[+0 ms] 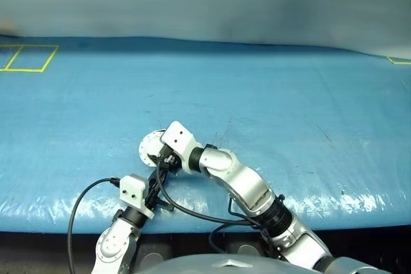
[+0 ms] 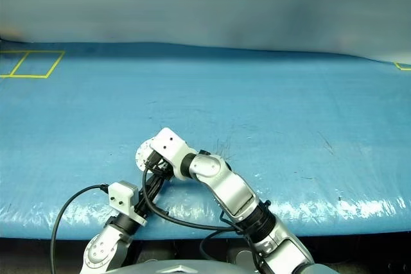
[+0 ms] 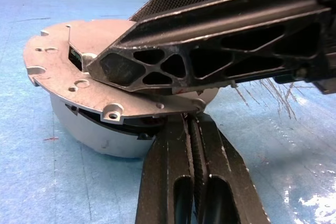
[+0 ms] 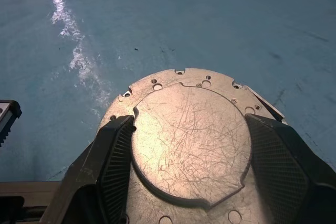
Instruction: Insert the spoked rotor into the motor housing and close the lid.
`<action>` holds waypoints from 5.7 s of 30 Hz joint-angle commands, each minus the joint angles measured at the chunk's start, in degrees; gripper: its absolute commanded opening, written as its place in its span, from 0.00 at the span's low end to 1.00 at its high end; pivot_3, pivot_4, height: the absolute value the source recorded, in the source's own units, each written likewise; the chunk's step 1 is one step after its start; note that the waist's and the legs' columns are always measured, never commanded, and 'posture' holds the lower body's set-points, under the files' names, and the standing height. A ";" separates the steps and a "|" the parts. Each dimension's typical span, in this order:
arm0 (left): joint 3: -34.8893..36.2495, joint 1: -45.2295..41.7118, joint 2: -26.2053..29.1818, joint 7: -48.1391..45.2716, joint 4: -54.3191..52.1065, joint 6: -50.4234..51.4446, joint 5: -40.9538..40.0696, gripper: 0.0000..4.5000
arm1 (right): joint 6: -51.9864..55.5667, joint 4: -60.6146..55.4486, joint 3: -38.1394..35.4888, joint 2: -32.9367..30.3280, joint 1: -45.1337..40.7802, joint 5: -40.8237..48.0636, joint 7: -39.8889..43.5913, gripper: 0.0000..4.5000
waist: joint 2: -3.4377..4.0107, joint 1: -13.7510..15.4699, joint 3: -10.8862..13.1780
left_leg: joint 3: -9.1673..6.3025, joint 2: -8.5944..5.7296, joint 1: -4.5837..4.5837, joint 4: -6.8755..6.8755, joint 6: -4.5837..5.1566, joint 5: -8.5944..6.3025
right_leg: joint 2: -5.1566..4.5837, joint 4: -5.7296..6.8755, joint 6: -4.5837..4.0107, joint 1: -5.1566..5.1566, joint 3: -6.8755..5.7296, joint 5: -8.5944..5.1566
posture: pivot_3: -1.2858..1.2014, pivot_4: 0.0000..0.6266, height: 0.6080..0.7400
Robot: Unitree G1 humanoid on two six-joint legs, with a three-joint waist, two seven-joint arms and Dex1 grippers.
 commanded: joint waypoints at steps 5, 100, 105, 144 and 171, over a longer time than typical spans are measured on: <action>-0.55 0.23 0.07 -0.72 -2.02 -0.10 -1.47 0.02 | -3.30 2.40 -2.04 0.48 -2.44 -1.16 1.18 0.67 | 0.00 0.01 0.00 | 0.00 0.00 -0.01 -0.03 0.00 0.00 | 0.00 0.00 0.00 0.06 0.00 0.00 | 0.52 0.24 1.00; 12.99 -28.98 21.74 -1.99 -1.51 62.27 -31.32 0.02 | -4.79 8.90 -4.11 5.95 0.20 -6.98 0.00 0.99 | -0.21 0.78 -0.16 | 0.01 0.21 0.97 -0.26 -0.29 -0.12 | 0.16 -0.19 -0.20 0.61 -0.03 -0.07 | 0.52 0.24 1.00; 12.72 -29.53 21.89 -3.21 -1.34 62.23 -29.92 0.02 | 0.45 -1.16 -7.82 3.28 3.34 -2.77 2.76 0.99 | -0.20 1.10 -0.15 | 0.01 0.19 0.90 -0.27 -0.29 -0.13 | 0.14 -0.22 -0.21 0.57 -0.03 -0.08 | 0.52 0.24 1.00; 11.68 -29.80 20.52 -7.28 -2.10 62.61 -26.37 0.02 | 32.55 6.89 -41.44 25.47 6.80 50.78 -27.77 0.99 | 0.00 0.70 -0.02 | -0.02 0.15 0.58 -0.42 -0.18 -0.20 | 0.08 -0.27 -0.21 0.55 -0.08 -0.21 | 0.52 0.24 1.00; 13.60 -31.36 17.48 -7.51 -0.11 59.03 -23.30 0.02 | 31.33 11.45 -38.47 20.48 9.10 73.12 -42.43 0.27 | 0.20 -0.06 0.03 | -0.01 0.19 0.64 -0.43 -0.17 -0.20 | 0.11 -0.28 -0.23 0.42 -0.07 -0.24 | 0.52 0.24 1.00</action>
